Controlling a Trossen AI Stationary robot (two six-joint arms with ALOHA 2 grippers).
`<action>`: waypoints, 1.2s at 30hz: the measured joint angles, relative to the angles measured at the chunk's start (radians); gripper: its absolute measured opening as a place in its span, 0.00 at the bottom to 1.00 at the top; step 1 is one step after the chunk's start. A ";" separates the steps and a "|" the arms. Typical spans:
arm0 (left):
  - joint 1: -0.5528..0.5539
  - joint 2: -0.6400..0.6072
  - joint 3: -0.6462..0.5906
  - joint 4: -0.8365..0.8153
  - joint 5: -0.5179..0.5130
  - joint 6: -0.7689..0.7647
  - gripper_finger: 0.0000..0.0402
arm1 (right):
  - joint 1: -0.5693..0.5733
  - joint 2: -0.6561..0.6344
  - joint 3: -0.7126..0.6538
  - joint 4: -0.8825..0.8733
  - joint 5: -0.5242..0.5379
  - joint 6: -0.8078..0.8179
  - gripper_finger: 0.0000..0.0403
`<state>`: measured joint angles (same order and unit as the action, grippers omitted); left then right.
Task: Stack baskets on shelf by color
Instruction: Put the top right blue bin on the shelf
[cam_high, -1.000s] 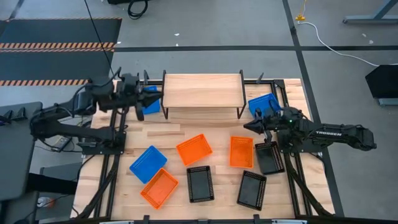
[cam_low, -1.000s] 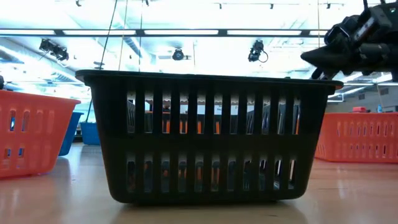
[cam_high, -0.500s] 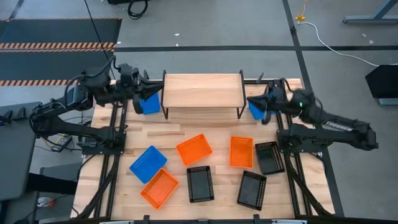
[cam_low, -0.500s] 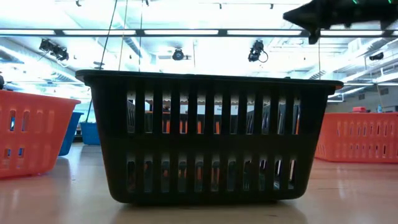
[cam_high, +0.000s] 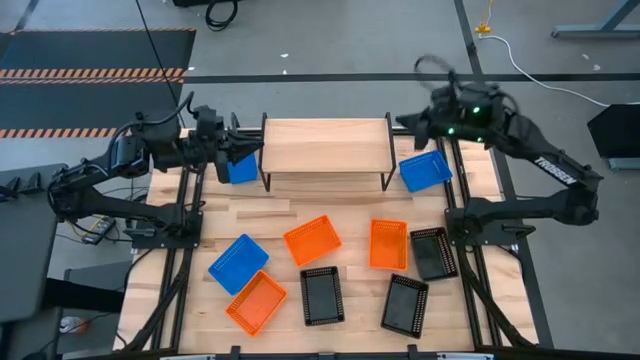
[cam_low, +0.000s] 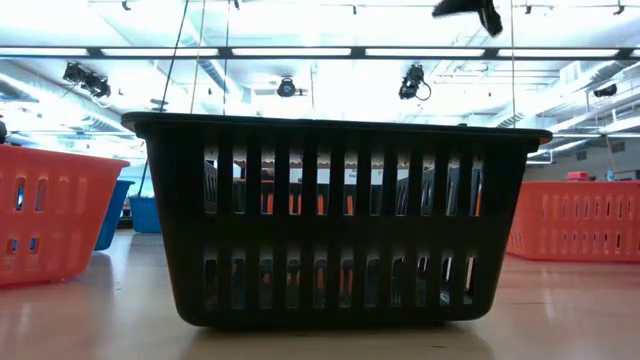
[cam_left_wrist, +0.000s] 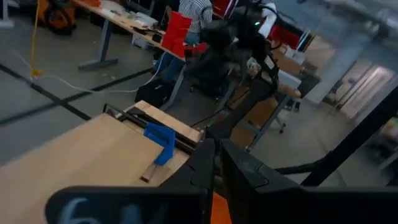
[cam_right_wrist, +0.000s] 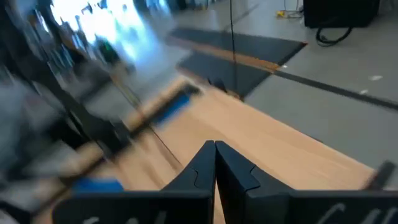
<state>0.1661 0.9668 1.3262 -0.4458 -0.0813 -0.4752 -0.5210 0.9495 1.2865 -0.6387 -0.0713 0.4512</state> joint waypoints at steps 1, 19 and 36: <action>0.000 0.000 0.000 0.004 0.000 -0.023 0.08 | -0.001 0.006 0.025 0.012 0.000 0.051 0.04; 0.000 0.002 0.000 0.036 -0.023 -0.033 0.09 | 0.000 -0.017 0.091 0.557 -0.031 0.120 0.04; 0.000 0.002 0.000 0.036 -0.191 -0.037 0.15 | -0.075 0.087 0.090 0.048 -0.020 0.024 0.08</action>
<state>0.1661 0.9684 1.3258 -0.4099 -0.2726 -0.5124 -0.5958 1.0366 1.3762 -0.5910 -0.0917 0.4751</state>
